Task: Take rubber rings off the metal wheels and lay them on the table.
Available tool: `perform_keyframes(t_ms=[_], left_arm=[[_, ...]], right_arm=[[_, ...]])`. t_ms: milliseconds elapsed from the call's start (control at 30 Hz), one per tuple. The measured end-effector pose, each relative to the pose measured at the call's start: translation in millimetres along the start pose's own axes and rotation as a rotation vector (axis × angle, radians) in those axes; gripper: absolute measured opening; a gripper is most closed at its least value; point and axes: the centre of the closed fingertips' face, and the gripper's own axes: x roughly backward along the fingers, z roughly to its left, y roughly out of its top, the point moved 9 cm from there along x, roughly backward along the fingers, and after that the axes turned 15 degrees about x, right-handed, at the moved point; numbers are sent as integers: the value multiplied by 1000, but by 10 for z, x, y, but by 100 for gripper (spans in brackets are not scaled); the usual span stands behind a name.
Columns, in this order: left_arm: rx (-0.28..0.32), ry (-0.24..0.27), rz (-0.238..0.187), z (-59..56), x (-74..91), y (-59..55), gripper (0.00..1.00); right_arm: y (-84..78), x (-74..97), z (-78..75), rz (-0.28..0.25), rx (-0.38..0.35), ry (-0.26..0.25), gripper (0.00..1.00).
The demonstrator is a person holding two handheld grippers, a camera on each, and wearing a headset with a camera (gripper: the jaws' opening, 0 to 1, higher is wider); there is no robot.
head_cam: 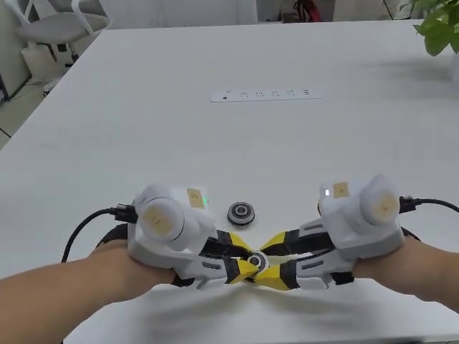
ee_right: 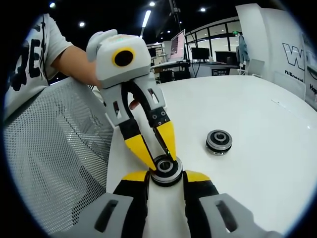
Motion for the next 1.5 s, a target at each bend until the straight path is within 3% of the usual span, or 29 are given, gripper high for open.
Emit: perform_keyframes(t_ms=[367, 1500], left_arm=[[-1, 4, -5, 6, -7, -10, 13], [22, 20, -15, -3, -10, -28, 13]], right_arm=[[-53, 54, -2, 30, 22, 0, 16], [-92, 78, 5, 40, -93, 12, 0]])
